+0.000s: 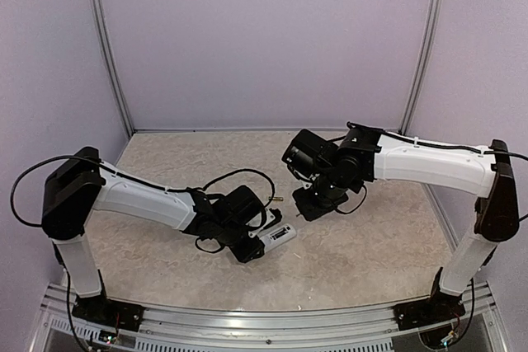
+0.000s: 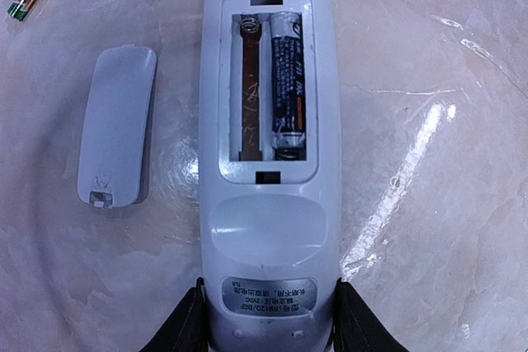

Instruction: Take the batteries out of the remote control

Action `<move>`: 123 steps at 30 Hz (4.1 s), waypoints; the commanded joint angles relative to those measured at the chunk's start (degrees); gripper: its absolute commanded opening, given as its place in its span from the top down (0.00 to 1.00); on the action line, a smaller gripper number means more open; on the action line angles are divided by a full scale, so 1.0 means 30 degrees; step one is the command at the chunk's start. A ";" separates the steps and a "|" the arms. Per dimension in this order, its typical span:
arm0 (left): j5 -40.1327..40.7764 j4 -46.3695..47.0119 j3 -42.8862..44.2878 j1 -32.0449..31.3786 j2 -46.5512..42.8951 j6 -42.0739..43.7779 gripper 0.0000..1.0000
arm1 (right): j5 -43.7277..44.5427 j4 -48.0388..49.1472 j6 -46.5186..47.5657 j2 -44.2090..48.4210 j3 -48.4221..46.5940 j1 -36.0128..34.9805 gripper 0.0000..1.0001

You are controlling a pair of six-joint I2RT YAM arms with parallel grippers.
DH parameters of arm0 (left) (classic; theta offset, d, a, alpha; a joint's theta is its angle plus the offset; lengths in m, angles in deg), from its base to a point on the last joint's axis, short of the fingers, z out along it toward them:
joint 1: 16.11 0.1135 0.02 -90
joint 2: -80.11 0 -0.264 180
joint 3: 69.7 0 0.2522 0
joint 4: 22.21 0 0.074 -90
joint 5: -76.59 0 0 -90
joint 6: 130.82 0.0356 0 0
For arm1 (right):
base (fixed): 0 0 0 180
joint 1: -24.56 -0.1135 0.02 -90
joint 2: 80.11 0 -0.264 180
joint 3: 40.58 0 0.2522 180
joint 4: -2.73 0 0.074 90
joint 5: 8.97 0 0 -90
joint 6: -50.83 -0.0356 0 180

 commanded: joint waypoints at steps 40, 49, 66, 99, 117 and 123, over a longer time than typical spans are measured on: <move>0.1314 0.0179 -0.0614 -0.0434 0.0368 0.1465 0.83 | -0.6666 0.4079 0.3629 -0.0959 0.3028 0.2628 1.00; 0.3147 0.0740 -0.1977 -0.0652 -0.0561 0.5226 0.87 | -0.9970 0.2451 0.7742 -0.0253 0.2994 0.3641 1.00; 0.8361 0.1088 -0.1807 -0.2188 -0.0113 0.8605 0.90 | -0.9701 0.1530 1.1433 -0.1820 0.1615 0.3913 1.00; 0.7230 0.1621 -0.2223 -0.2278 -0.0318 0.9926 0.92 | -1.0970 0.0654 1.7263 -0.3263 -0.1338 0.4586 1.00; 0.7252 0.1646 -0.2122 -0.2483 -0.0245 0.9975 0.93 | -1.0169 0.0496 1.8611 -0.3898 -0.0926 0.4545 1.00; 0.7251 0.1863 -0.2151 -0.2512 -0.0196 0.9944 0.94 | -1.0066 0.0396 1.9419 -0.3772 -0.1025 0.4540 1.00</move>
